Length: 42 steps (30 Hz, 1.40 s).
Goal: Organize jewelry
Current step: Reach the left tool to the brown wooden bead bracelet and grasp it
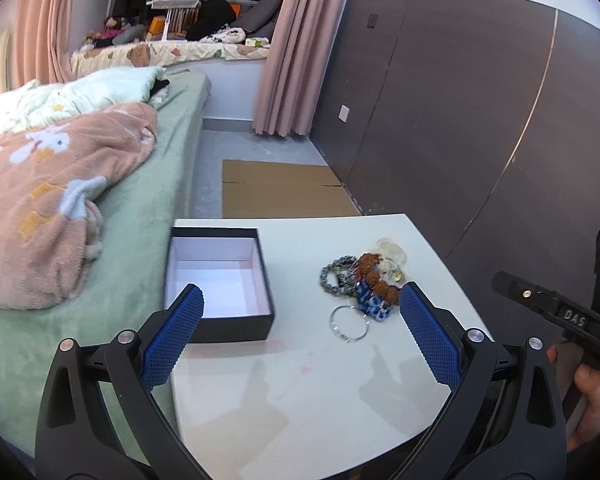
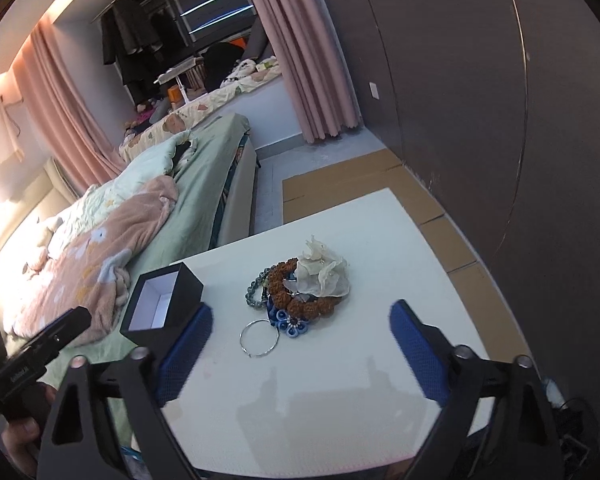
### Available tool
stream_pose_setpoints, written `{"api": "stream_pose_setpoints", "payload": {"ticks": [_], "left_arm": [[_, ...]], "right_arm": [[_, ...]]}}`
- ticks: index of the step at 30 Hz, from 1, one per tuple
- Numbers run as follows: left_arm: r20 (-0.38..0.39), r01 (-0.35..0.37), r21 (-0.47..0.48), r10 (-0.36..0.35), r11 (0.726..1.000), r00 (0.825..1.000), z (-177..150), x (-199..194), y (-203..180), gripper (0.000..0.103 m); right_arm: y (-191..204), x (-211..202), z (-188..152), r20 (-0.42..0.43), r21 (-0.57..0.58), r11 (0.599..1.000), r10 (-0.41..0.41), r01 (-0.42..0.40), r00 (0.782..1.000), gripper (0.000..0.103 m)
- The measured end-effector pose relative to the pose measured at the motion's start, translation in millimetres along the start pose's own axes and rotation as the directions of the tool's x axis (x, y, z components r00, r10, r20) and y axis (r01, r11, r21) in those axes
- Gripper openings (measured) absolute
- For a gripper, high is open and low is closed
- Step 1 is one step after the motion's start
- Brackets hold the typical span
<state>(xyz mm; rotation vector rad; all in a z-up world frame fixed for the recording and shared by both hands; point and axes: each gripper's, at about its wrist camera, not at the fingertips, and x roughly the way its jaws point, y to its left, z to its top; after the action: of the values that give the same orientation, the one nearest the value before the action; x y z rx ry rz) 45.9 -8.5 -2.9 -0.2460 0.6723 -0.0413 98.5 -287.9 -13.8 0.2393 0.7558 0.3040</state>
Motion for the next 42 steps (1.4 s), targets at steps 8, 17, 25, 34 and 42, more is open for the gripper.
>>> {"api": "stream_pose_setpoints", "payload": {"ticks": [8, 17, 25, 34, 42], "left_arm": [[-0.046, 0.053, -0.010, -0.054, 0.999, 0.998, 8.9, 38.8, -10.0, 0.079], [-0.111, 0.083, -0.037, -0.087, 0.996, 0.990, 18.8, 97.1, -13.1, 0.057], [-0.158, 0.123, -0.089, -0.136, 0.988, 0.978, 21.4, 133.0, -14.5, 0.053], [-0.202, 0.124, -0.077, -0.137, 0.989, 0.970, 21.1, 159.4, -22.1, 0.053], [-0.252, 0.154, -0.041, -0.160, 0.987, 0.954, 14.7, 178.7, -44.3, 0.053]], "right_arm": [[-27.0, 40.1, 13.6, -0.074, 0.149, 0.988, 0.048, -0.036, 0.996, 0.063], [-46.1, 87.3, 32.1, -0.143, 0.237, 0.971, 0.075, -0.039, 0.987, 0.054], [-46.6, 133.7, 36.1, -0.232, 0.262, 0.965, 0.070, -0.006, 0.970, 0.046], [-49.4, 177.8, 27.8, -0.330, 0.251, 0.967, 0.033, 0.054, 0.943, 0.009], [-58.8, 141.1, 45.9, -0.197, 0.299, 0.954, 0.076, -0.014, 0.978, 0.001]]}}
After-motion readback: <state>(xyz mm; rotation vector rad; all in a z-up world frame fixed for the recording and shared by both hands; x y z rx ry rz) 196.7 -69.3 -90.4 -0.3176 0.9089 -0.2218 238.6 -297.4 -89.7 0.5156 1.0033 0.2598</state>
